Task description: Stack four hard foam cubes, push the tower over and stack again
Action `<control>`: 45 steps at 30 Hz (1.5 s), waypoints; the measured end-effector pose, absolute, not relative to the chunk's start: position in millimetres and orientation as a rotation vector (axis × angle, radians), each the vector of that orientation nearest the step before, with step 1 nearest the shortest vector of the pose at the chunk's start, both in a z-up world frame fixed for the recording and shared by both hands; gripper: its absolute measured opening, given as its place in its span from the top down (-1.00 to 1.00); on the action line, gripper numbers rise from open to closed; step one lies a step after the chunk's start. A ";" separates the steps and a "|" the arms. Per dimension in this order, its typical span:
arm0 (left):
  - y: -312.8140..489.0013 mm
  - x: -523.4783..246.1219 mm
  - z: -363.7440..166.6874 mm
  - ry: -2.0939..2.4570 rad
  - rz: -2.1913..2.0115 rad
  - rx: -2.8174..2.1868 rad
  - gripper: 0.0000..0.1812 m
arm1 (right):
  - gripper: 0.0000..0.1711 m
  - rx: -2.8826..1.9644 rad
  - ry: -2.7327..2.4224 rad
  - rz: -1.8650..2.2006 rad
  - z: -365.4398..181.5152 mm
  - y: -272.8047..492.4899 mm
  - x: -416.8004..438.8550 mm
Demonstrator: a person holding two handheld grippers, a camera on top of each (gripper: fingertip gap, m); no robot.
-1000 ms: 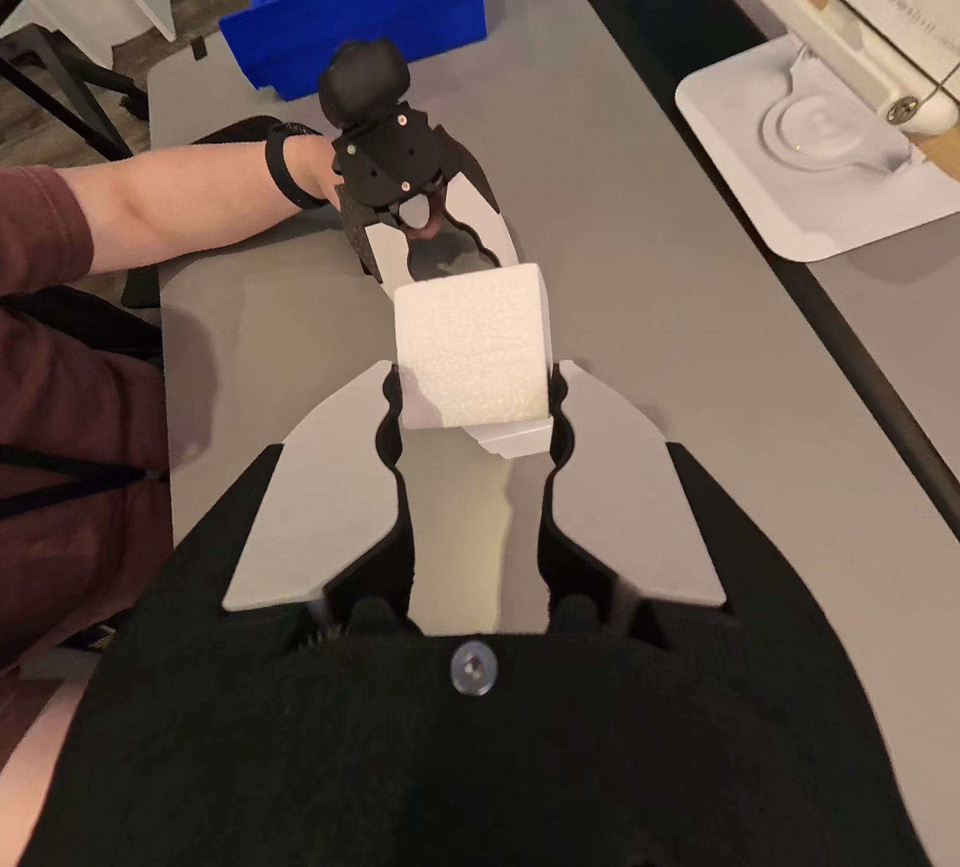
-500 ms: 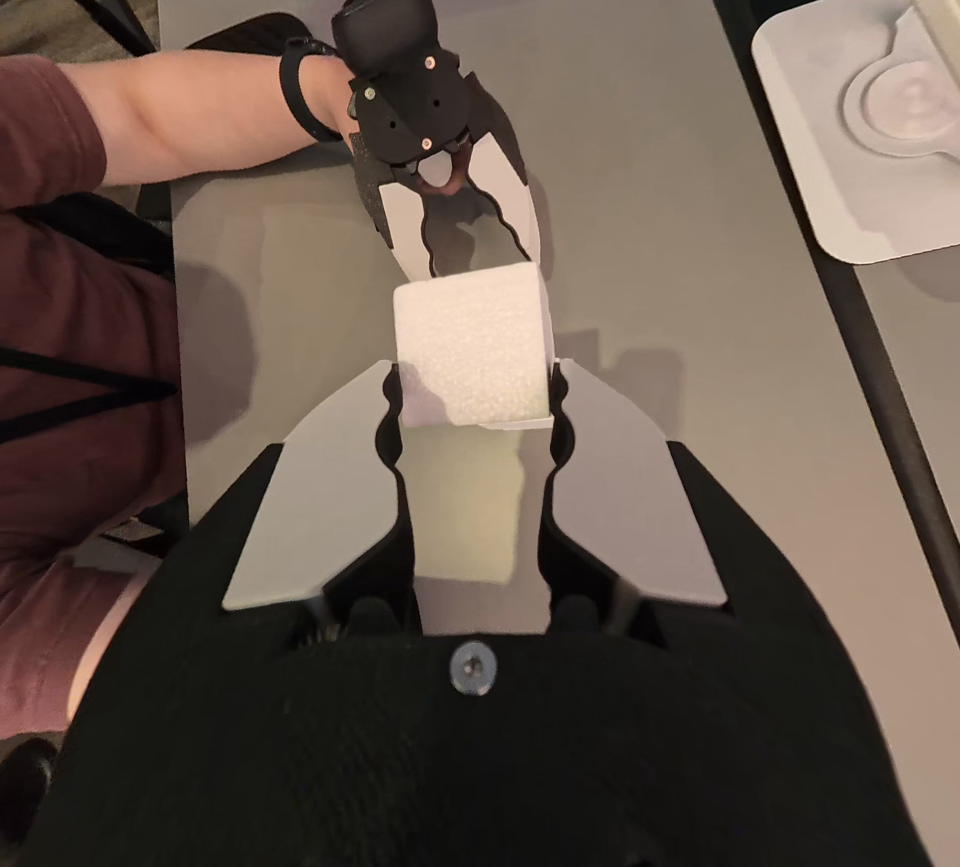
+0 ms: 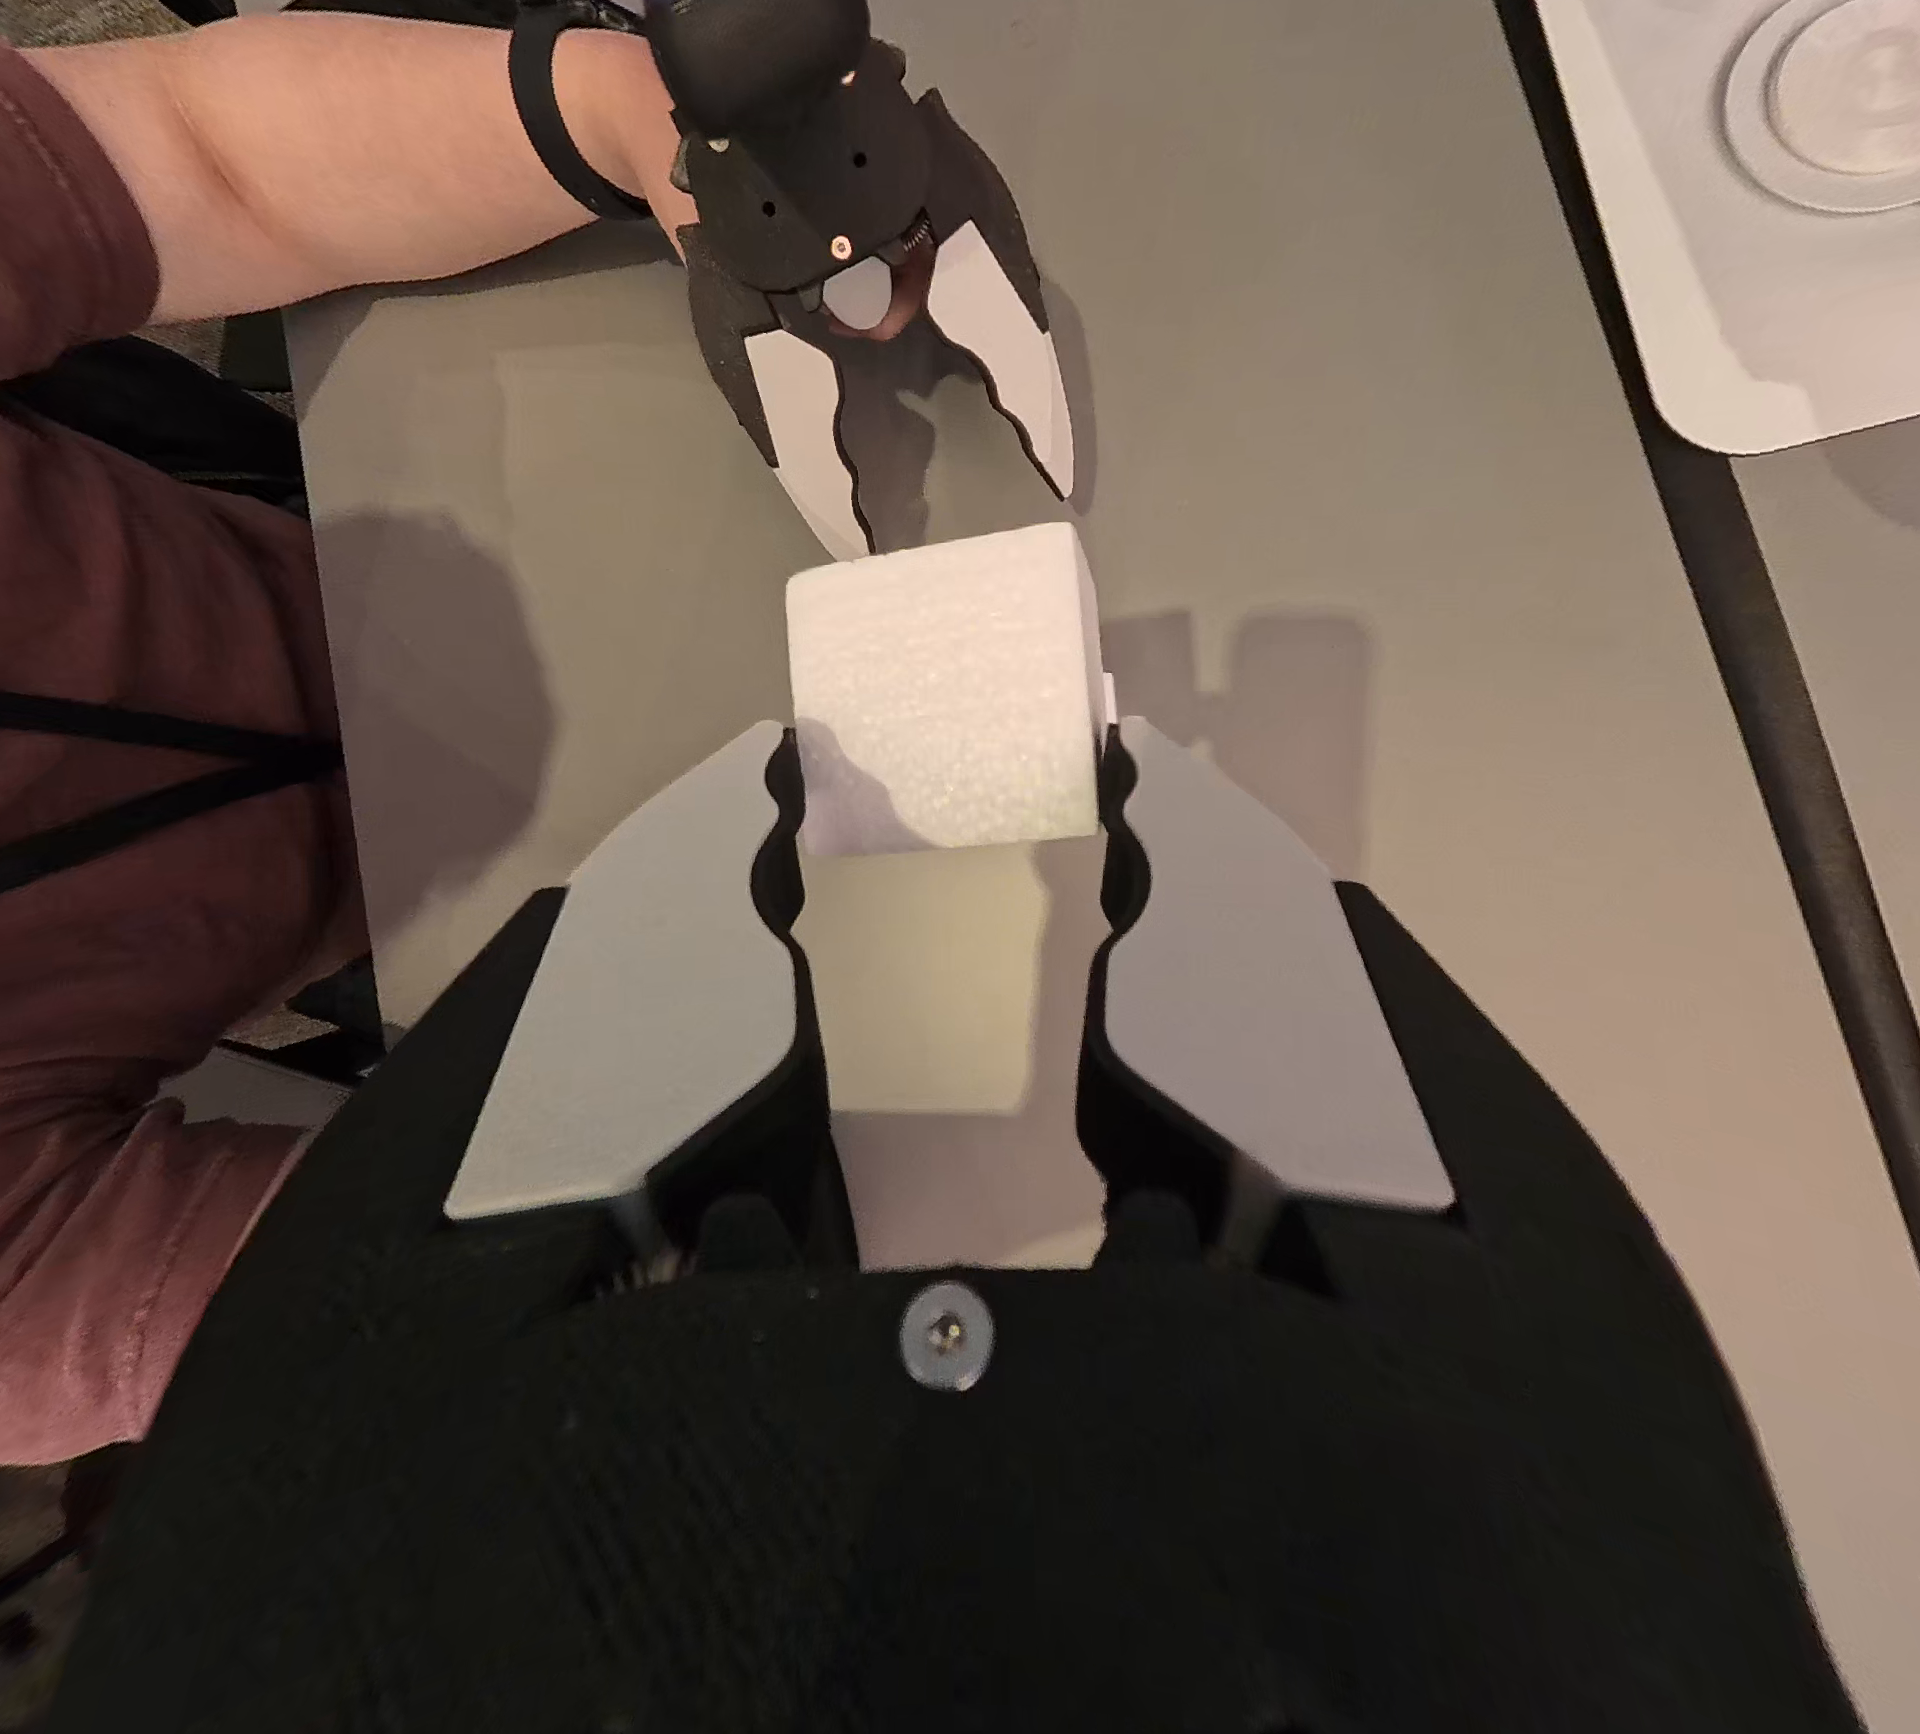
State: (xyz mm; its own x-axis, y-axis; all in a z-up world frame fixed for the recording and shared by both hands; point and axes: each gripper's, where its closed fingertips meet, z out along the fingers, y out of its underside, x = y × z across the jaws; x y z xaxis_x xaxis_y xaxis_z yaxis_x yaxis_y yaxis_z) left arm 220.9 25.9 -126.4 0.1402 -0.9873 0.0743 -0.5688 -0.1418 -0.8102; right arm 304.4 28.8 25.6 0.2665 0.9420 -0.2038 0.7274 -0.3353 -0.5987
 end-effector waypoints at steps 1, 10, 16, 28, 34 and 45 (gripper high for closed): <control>26.1 220.6 -127.2 1.494 -0.851 -1.794 0.18 | 0.34 -2.150 -1.526 0.753 25.0 28.5 303.4; 25.9 220.8 -128.4 1.486 -0.859 -1.796 0.19 | 0.34 -2.148 -1.571 0.725 17.7 28.6 298.5; 23.7 221.5 -123.2 1.472 -0.887 -1.783 0.18 | 0.19 -1.985 -1.545 0.764 39.6 21.3 297.0; 28.9 213.4 -65.6 1.343 -0.943 -1.667 0.23 | 0.46 -1.540 -0.955 0.498 102.2 15.7 348.4; 41.8 200.9 -57.6 1.334 -0.772 -1.706 0.35 | 0.99 -1.687 -0.878 0.491 16.2 7.2 356.9; 57.1 189.4 -50.8 1.283 -0.705 -1.712 0.37 | 0.99 -2.415 -0.597 0.262 -150.7 27.8 395.7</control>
State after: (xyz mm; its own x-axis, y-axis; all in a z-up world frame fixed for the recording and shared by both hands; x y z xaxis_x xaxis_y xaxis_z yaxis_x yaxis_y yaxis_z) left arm 189.4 57.1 -50.8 0.3115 -0.9487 -0.0545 -0.4626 -0.1013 -0.8808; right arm 395.7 27.8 -150.7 0.8777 0.4776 -0.0394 0.3527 -0.6994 -0.6217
